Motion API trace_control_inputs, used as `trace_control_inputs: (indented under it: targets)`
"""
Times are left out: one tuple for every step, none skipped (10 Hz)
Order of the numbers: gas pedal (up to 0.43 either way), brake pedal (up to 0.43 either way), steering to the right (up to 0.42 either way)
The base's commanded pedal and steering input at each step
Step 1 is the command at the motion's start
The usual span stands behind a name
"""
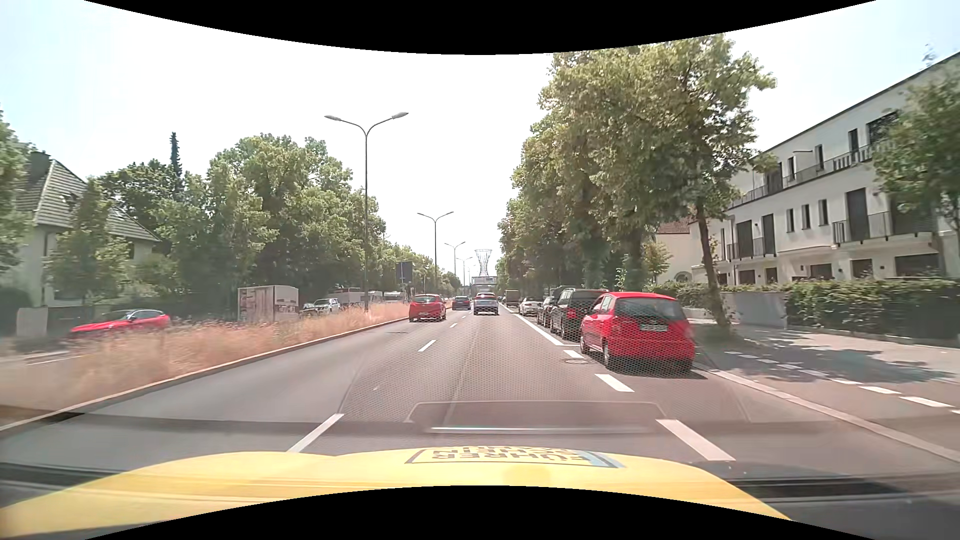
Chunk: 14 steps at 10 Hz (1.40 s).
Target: Follow the waypoints while adhering to traffic rules and regulations
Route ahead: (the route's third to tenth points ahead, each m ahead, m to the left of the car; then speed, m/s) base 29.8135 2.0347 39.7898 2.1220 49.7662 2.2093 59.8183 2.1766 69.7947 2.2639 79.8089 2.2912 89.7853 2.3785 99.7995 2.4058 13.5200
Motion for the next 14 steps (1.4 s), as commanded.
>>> trace_control_inputs:
  targets:
    - [0.067, 0.0, -0.002]
    - [0.067, 0.0, -0.002]
    - [0.067, 0.0, -0.002]
    - [0.067, 0.0, -0.002]
    - [0.067, 0.0, -0.002]
    - [0.067, 0.0, -0.002]
    - [0.067, 0.0, -0.002]
    - [0.067, 0.0, -0.002]
    - [0.067, 0.0, -0.002]
    - [0.067, 0.0, -0.002]
    - [0.067, 0.0, -0.002]
    - [0.067, 0.0, -0.002]
    - [0.067, 0.0, -0.002]
    - [0.067, 0.0, -0.002]
